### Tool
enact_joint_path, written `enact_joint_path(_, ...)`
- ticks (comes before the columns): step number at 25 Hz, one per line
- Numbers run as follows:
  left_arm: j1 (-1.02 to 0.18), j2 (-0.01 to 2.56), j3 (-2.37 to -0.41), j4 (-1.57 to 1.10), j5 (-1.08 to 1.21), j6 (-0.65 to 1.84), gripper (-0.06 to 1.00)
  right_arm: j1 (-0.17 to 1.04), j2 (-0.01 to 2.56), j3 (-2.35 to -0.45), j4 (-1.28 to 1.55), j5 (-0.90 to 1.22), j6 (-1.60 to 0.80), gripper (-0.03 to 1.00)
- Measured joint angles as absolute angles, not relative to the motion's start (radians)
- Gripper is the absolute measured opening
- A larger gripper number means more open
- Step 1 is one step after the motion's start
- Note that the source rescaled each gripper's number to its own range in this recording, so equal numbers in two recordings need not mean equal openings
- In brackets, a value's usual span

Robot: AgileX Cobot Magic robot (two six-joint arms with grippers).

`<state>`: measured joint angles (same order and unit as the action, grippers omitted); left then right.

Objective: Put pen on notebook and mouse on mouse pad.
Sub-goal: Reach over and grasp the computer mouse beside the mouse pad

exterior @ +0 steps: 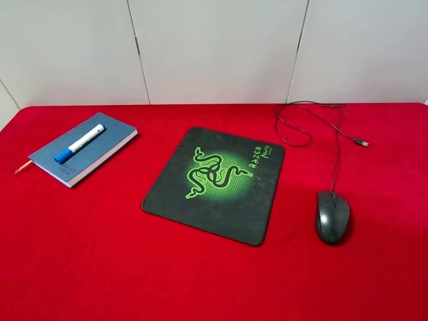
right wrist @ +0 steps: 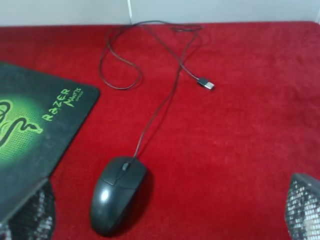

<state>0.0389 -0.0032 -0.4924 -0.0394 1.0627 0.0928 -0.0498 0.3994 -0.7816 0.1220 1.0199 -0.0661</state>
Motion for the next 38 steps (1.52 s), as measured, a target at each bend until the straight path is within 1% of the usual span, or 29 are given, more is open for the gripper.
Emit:
enact_joint_path(2, 0.039, -0.003, -0.492, -0.039, 1.063, 0.093, 1.00, -0.031, 0.478, -0.818, 0.129, 1.003, -0.076, 1.00)
enact_joint_path(6, 0.039, -0.003, -0.492, -0.039, 1.063, 0.093, 1.00, 0.050, 0.618, -0.841, 0.110, 0.978, -0.077, 1.00)
enact_joint_path(11, 0.039, -0.003, -0.492, -0.039, 1.063, 0.093, 1.00, 0.163, 0.817, -0.841, 0.033, 0.973, 0.000, 1.00)
enact_joint_path(14, 0.039, -0.003, -0.492, -0.039, 1.063, 0.093, 1.00, 0.201, 0.943, -0.841, 0.015, 0.971, 0.047, 1.00)
enact_joint_path(22, 0.039, -0.003, -0.492, -0.039, 1.063, 0.093, 1.00, 0.208, 1.233, -0.841, 0.023, 0.957, 0.148, 1.00)
enact_joint_path(31, 0.039, -0.003, -0.492, -0.039, 1.063, 0.093, 1.00, 0.208, 1.428, -0.841, 0.072, 0.898, 0.147, 1.00)
enact_joint_path(38, 0.039, -0.003, -0.492, -0.039, 1.063, 0.093, 1.00, 0.208, 1.523, -0.844, 0.116, 0.831, 0.128, 1.00)
